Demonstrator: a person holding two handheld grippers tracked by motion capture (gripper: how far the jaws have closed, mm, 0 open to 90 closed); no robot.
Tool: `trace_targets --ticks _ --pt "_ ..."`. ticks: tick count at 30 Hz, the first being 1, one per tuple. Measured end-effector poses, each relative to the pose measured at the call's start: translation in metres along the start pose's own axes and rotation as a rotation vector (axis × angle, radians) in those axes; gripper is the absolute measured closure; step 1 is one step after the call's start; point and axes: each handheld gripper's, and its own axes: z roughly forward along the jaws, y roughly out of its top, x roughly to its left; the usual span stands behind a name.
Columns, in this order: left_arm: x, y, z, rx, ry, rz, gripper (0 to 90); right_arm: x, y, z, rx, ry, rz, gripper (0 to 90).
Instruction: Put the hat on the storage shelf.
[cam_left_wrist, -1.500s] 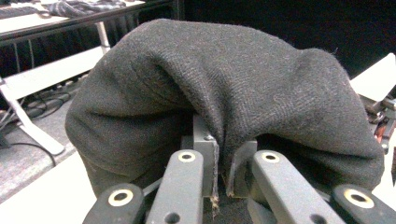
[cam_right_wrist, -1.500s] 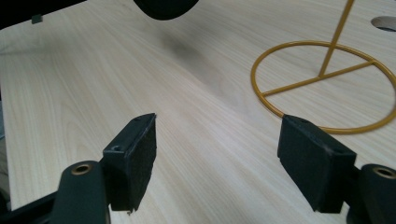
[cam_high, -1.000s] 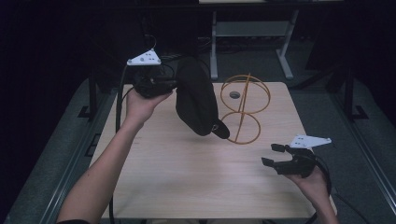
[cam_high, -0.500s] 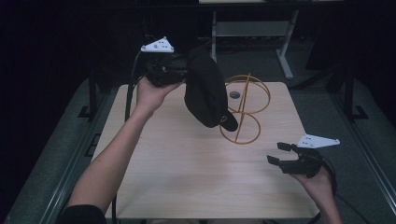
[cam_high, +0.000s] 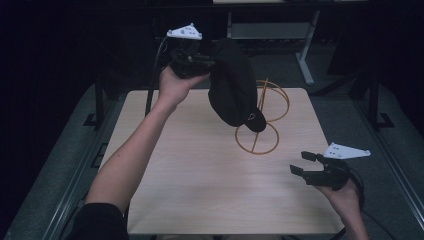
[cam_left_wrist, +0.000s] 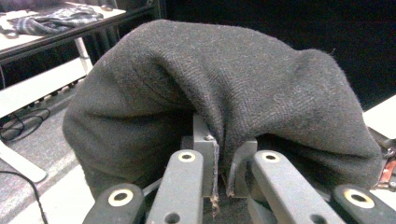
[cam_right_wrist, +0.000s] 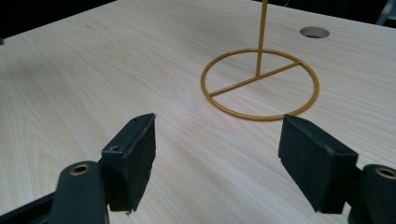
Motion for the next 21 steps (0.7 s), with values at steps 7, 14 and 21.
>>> trace_targets --ticks 7,14,21 --pt "-0.002 0.019 0.019 0.018 -0.013 0.017 85.0 -0.003 -0.002 -0.003 0.0 -0.004 0.012 27.2" --pt "0.0 0.028 0.04 0.04 -0.028 0.003 85.0 -0.003 -0.003 -0.003 -0.001 0.0 0.011 27.2" --pt "0.003 0.028 0.061 0.07 -0.046 -0.023 84.9 -0.003 -0.003 -0.002 0.001 0.0 0.012 27.2"
